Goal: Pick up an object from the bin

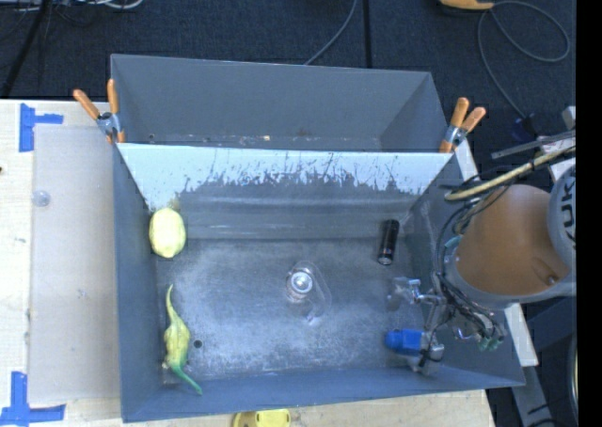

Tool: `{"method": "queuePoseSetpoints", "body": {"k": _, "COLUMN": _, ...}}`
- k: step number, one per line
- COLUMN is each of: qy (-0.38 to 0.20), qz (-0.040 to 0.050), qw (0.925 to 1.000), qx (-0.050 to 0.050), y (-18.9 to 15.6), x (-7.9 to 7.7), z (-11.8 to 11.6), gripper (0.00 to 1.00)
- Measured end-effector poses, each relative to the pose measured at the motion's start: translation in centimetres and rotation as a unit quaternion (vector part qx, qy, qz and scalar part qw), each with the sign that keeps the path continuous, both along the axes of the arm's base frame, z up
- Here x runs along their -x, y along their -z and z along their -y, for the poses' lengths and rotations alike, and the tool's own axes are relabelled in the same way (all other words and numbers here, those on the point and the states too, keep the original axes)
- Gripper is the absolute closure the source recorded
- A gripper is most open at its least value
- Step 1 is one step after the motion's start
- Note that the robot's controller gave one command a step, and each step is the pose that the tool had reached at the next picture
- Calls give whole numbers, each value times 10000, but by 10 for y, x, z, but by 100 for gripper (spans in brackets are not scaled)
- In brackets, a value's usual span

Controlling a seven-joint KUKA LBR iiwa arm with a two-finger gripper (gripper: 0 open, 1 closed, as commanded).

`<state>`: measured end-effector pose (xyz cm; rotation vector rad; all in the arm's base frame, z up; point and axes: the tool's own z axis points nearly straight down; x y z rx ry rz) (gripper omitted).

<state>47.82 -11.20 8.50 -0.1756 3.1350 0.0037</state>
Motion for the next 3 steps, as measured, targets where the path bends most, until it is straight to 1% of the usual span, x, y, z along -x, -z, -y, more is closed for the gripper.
{"method": "queuePoseSetpoints", "body": {"k": 1, "qy": 1151, "qz": -40, "qw": 9933, "qx": -5, "y": 15, "x": -3, "z": 4, "gripper": 100}}
{"method": "queuePoseSetpoints", "body": {"k": 3, "qy": 1146, "qz": -45, "qw": 9934, "qx": -5, "y": 13, "x": -2, "z": 4, "gripper": 100}}
